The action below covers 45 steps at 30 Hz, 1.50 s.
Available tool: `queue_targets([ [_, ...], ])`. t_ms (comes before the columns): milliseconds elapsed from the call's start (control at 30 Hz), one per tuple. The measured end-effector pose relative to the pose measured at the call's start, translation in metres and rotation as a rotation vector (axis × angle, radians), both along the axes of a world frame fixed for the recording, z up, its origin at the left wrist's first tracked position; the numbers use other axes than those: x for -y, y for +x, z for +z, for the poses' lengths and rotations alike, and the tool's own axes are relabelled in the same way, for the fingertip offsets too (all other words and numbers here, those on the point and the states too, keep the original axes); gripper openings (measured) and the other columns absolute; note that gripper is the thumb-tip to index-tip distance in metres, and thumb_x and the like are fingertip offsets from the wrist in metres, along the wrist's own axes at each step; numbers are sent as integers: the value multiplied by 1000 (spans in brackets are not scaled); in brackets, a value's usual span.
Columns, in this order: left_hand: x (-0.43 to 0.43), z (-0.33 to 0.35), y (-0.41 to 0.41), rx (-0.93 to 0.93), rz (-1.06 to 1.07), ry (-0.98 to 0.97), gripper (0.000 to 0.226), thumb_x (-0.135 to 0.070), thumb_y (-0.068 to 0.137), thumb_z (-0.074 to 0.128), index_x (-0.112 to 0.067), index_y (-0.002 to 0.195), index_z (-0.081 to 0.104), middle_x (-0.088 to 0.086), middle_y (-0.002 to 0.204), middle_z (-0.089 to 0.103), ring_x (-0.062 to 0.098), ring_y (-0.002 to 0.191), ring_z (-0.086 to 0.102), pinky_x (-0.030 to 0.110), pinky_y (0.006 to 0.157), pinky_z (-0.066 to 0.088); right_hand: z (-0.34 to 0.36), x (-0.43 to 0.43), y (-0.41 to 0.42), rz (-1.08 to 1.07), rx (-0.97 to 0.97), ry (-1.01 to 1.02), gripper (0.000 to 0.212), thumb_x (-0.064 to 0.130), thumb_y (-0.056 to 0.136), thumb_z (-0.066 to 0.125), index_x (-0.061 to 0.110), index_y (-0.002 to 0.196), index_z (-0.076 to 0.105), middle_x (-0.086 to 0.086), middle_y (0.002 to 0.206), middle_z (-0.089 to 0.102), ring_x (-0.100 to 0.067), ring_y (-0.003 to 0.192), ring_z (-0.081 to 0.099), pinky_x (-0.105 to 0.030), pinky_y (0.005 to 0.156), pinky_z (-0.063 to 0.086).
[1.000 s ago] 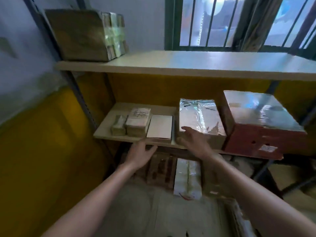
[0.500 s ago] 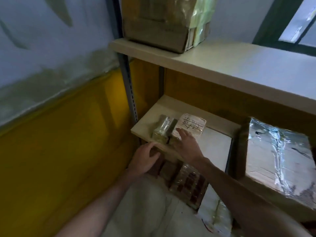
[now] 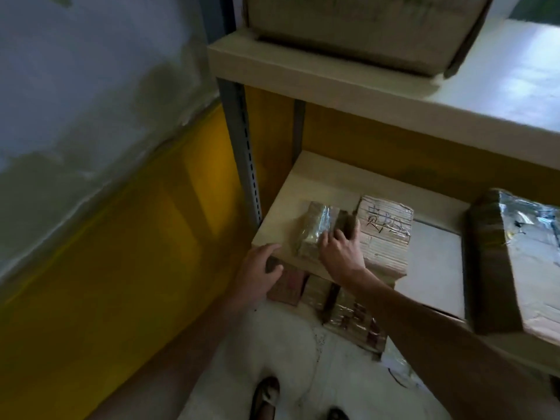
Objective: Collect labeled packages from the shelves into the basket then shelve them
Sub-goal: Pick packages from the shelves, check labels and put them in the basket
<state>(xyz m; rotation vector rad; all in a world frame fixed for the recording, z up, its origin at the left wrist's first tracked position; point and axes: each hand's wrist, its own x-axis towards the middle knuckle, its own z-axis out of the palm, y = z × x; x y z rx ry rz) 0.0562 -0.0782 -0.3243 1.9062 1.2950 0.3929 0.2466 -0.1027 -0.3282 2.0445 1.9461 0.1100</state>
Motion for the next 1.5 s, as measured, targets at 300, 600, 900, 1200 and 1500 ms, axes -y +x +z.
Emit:
queue_targets([
  [300,-39,23,-5,204,-238,-2,97,-20,61,85,-27,139,27,5,144,35,24,133,33,41,107,35,89,-18,17,-221,-1286,-279,14,22,93,54,25,99,67,21,85,66,-2,82,62,-30,79,52],
  [600,-22,62,37,558,-47,-264,64,-31,62,83,-47,108,41,-31,101,56,-3,99,57,18,80,48,107,13,9,-489,-1853,173,45,46,78,64,37,119,47,8,113,62,-17,99,63,-35,60,56],
  [900,20,66,80,468,-235,-379,61,-20,66,80,-31,116,45,-10,106,63,8,94,63,26,75,52,102,83,37,-676,-1852,445,41,13,81,69,25,115,51,-1,107,68,-23,100,66,-52,81,55],
  [1200,173,70,211,348,-682,-646,37,-8,75,72,-20,106,57,3,104,68,18,91,67,28,73,57,90,313,136,-1072,-1878,895,49,27,67,80,21,110,57,0,93,74,-22,86,71,-42,72,58],
  [1500,433,-1,328,138,-824,-928,45,-11,63,82,-28,94,54,5,94,67,19,72,70,27,58,56,52,608,176,-1526,-1614,1111,54,15,81,71,15,129,47,-14,102,64,-26,79,65,-39,65,58],
])
